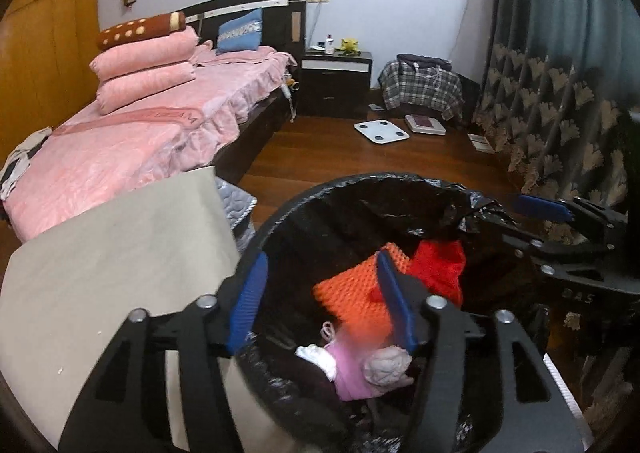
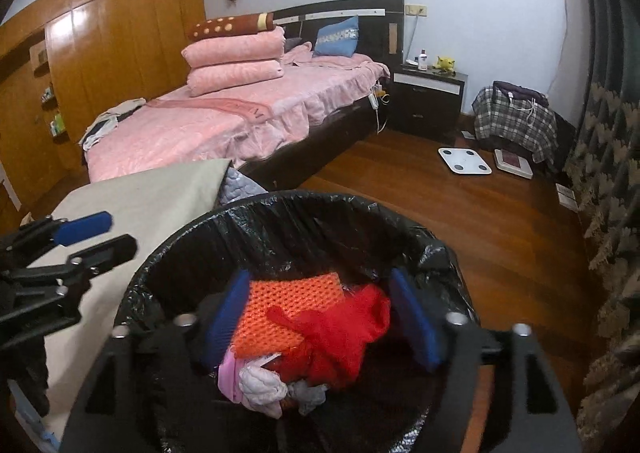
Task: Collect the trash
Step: 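Open both tools to drop the gloves and mesh sleeve into the bin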
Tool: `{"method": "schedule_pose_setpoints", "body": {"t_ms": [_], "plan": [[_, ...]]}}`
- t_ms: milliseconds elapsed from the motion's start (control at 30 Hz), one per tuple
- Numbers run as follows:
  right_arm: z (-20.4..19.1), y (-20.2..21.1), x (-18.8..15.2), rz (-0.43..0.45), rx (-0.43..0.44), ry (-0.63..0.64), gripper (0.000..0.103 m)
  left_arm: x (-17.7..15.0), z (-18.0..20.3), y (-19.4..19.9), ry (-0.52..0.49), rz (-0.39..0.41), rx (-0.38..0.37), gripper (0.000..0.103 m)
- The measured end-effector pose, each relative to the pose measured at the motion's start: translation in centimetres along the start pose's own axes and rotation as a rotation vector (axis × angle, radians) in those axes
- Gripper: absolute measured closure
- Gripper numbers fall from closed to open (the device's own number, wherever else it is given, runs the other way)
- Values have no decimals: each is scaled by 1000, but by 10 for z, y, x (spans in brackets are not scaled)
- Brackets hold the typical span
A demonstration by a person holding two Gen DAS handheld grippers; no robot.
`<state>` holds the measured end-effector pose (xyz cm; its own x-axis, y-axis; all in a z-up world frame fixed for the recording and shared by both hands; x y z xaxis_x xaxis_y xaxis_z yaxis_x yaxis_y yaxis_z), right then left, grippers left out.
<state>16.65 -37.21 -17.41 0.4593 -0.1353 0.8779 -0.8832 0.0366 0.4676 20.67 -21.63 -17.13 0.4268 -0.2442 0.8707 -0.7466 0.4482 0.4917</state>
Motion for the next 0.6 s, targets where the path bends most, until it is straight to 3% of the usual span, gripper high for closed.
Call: {"method": "schedule_pose_setpoints", "body": {"t_ms": [100,200,600], "plan": [[-1,7,3,14,2,-7,10,5,-13,18,11,24,33,26],[-9,19,9,24,25,-27,6,9,-22,36,27,41,55,15],[-65,92,54,100,106,-48,6,33,-33,115,79,117,113,10]]}}
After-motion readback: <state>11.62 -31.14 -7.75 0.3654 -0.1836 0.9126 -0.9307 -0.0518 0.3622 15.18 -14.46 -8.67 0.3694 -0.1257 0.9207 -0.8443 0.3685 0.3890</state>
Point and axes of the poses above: each gripper's, at about its wrist camera, not at the fingertips, and y roughly against the way its jaws point, z to its right, x to its top, the point moved 10 cm from there along -y, roughly the way its jaws point, and after that the axes turned 11 degrees about z, right-handed, at the moved point
